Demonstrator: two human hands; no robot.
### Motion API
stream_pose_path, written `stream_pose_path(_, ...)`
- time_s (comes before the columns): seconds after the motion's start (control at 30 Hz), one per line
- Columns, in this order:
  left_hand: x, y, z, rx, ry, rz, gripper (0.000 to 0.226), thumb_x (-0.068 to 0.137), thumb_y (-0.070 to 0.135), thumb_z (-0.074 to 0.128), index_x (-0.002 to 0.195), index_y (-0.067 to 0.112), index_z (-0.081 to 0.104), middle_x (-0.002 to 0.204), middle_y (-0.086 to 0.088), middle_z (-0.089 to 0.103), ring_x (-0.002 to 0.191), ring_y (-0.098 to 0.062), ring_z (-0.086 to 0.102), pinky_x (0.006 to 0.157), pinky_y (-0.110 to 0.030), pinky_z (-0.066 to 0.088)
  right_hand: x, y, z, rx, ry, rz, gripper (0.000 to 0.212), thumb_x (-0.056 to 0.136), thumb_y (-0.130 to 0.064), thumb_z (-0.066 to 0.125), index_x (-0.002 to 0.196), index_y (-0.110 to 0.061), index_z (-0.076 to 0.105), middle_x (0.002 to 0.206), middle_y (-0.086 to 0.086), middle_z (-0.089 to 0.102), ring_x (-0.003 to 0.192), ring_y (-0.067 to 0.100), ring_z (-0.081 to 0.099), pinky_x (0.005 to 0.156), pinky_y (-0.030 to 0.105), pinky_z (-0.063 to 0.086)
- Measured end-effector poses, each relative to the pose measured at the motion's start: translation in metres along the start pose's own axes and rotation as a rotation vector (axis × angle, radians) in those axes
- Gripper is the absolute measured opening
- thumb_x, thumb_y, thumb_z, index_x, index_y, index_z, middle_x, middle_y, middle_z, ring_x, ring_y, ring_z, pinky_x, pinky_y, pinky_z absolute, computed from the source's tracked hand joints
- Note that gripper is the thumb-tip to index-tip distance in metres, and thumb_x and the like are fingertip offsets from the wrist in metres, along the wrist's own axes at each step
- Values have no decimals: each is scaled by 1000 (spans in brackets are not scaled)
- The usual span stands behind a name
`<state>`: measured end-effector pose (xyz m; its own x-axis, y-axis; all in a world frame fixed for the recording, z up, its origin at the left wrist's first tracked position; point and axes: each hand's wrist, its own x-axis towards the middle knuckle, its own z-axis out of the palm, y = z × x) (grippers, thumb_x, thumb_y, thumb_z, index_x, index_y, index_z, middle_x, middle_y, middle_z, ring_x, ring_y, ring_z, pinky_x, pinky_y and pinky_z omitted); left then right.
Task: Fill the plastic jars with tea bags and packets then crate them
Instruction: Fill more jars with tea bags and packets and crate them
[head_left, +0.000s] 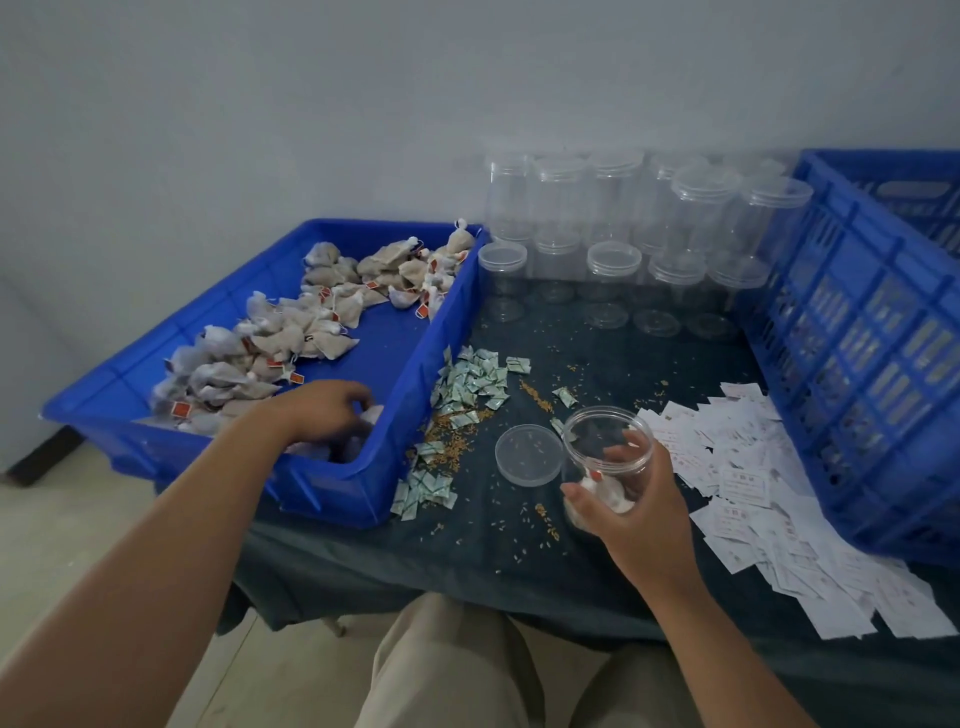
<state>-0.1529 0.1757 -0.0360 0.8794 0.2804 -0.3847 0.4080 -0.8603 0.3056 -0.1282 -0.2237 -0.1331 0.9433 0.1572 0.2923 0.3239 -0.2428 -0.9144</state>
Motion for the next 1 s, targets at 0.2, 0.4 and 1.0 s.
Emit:
stream_pose_path(0.2,3,0,-5,-510,419,-8,30,91,33,77,92,6,64,77,-8,69,70,-21,64,66,-39,52,0,1,0,14,9,-4,80,61,-71,85,130,-56,46,121,-32,66,107,-2,70,86,22,57)
stream_pose_path(0.4,-19,17,-18,-543,582,76,43,91,58,74,81,18,61,66,9,71,50,-1,61,59,-31,45,1,0,0,9,15,-24,76,63,-71,86,126,-66,44,122,-33,65,108,-1,70,84,17,57)
stream_pose_path(1.0,-73,210,11,-189,144,586,29,88,66,72,102,41,65,89,27,72,77,5,69,63,-18,50,0,-3,-1,-7,23,-26,78,62,-89,79,127,-66,44,123,-29,67,107,-3,70,81,12,55)
